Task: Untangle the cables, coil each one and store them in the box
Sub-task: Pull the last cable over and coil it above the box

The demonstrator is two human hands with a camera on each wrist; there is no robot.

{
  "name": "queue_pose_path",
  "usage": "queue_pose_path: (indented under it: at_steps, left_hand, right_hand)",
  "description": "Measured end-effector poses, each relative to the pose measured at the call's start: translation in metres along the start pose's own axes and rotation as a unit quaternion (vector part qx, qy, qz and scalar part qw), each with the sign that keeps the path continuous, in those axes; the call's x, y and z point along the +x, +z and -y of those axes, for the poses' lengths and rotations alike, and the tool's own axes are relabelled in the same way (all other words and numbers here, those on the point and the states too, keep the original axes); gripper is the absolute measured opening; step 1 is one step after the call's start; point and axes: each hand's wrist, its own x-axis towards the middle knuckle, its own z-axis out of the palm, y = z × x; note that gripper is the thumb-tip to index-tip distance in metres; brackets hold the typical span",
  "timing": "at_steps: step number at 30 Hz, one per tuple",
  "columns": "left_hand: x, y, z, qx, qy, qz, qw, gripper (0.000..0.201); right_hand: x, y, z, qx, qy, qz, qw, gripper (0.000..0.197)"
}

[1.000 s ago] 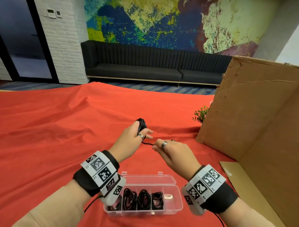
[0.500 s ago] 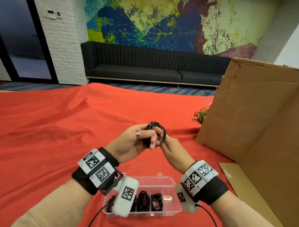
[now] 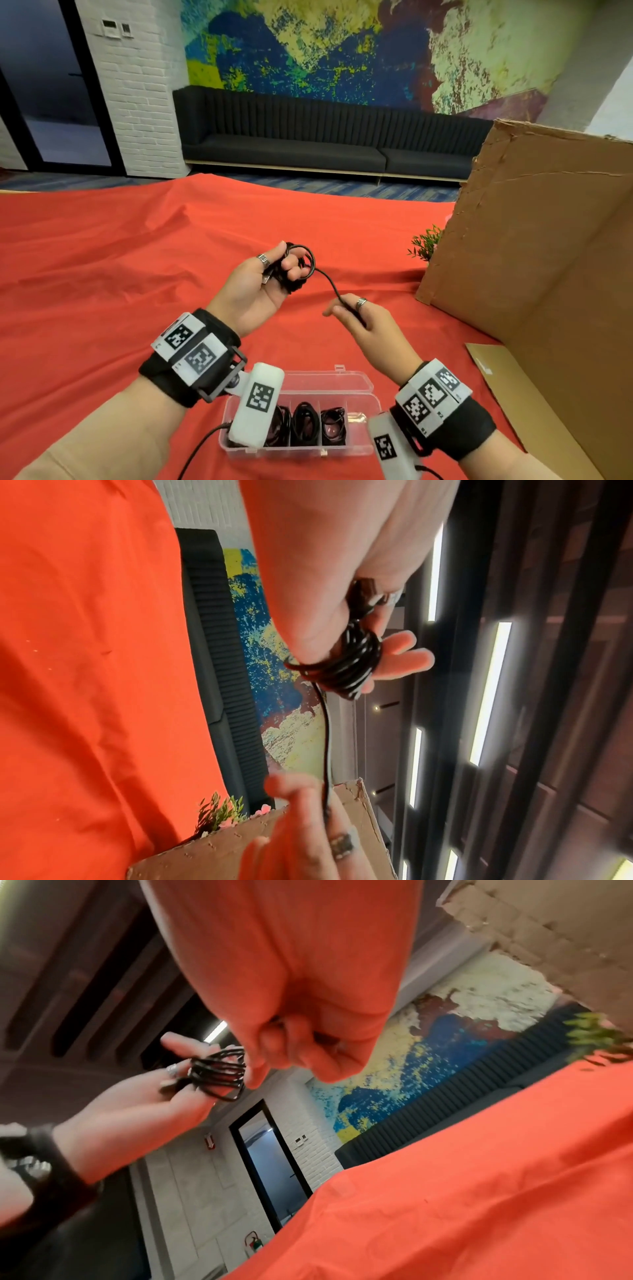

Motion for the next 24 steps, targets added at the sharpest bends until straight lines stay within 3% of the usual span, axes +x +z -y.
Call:
queue_pose_path:
  at_steps: [6,12,15,19,22,24]
  left_hand:
    - [-0.004,-0.010,-0.002,0.047,-0.058,0.031,0.997,0.024]
    - [-0.005,-0.019,-0.004,0.177,-0.056,0.033,0.982,0.028]
    - [-0.004,-0.019,-0.002,0.192,-0.050,0.023,0.980,0.029]
    - [-0.004,-0.015,-0.002,0.186,-0.053,0.035,0.981,0.029]
    - [-0.005,-0.011,-0.002,0.195,-0.070,0.046,0.977,0.029]
    - [-0.008,-0.010,-0.004,0.189,-0.091,0.057,0.976,0.028]
  right_hand:
    - [0.003,-0.006,-0.002,0.081,0.026,-0.028,0.996,0.028]
    - [0.008,-0.019,0.006,0.217,0.021,-0.055,0.974,0.030]
    - [0.007,-0.025,0.013,0.242,0.000,0.022,0.970,0.031]
    - [0.005,-0.028,0.022,0.096,-0.005,0.181,0.979,0.017]
    - [0.010,-0.022,0.014,-0.026,0.008,0.093,0.995,0.009]
    - [0.016,-0.022,0.008,0.006,0.031,-0.020,0.999,0.009]
